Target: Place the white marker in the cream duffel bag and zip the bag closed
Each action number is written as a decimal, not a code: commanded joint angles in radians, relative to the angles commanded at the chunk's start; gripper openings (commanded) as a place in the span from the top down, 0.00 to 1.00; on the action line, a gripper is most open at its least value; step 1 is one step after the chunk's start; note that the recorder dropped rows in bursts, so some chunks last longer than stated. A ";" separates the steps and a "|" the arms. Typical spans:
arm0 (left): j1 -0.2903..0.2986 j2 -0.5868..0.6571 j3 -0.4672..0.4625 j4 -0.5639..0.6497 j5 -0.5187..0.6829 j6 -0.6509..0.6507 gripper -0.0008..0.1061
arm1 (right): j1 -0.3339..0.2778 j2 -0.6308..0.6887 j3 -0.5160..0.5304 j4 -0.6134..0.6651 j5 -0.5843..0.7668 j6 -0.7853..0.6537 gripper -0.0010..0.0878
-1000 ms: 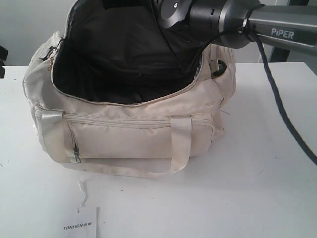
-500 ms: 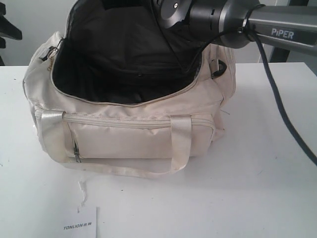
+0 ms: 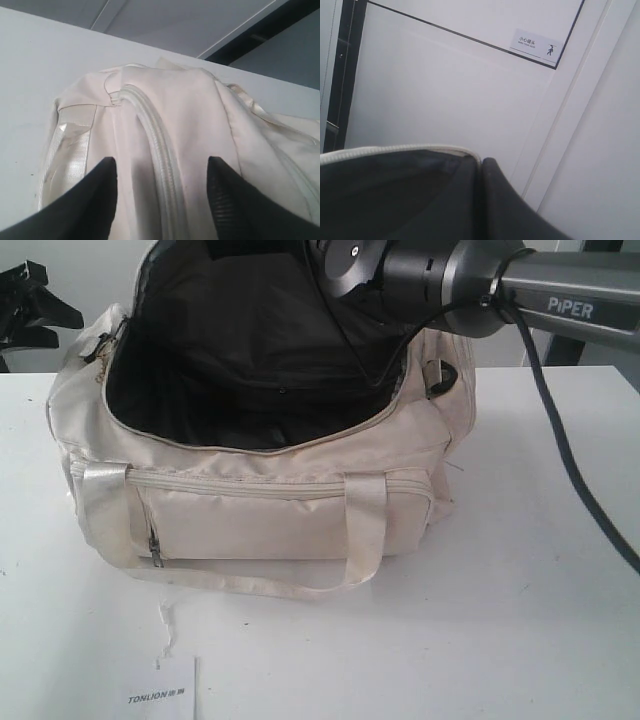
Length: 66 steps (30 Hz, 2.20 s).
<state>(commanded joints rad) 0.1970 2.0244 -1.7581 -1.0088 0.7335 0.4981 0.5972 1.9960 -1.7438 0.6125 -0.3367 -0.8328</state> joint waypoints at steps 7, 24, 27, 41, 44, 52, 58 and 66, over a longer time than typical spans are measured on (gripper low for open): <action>0.000 0.043 0.000 -0.085 0.019 0.025 0.45 | 0.000 0.000 0.000 0.000 0.000 0.000 0.99; 0.000 0.048 0.000 -0.136 0.018 0.110 0.99 | 0.000 -0.005 0.000 0.000 0.177 0.003 0.99; 0.000 0.048 0.000 -0.152 0.020 0.110 0.99 | 0.000 -0.009 0.000 0.000 0.303 0.001 0.99; 0.000 0.048 0.000 -0.218 0.022 0.108 0.99 | 0.000 -0.057 0.000 -0.093 0.702 0.001 0.99; 0.000 0.048 0.000 -0.220 0.028 0.106 0.99 | 0.000 -0.057 0.000 -0.177 0.775 0.001 0.99; 0.000 0.048 0.000 -0.254 0.037 0.104 0.99 | 0.000 -0.049 0.000 -0.216 0.922 0.001 0.99; 0.000 0.048 0.000 -0.254 0.037 0.104 0.99 | 0.000 -0.020 0.000 -0.193 1.073 0.001 0.82; 0.000 0.048 0.000 -0.254 0.041 0.104 0.99 | 0.000 -0.042 0.000 -0.138 1.235 0.012 0.34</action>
<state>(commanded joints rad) 0.1970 2.0721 -1.7581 -1.2625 0.7747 0.6019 0.5972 1.9535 -1.7438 0.4745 0.8983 -0.8206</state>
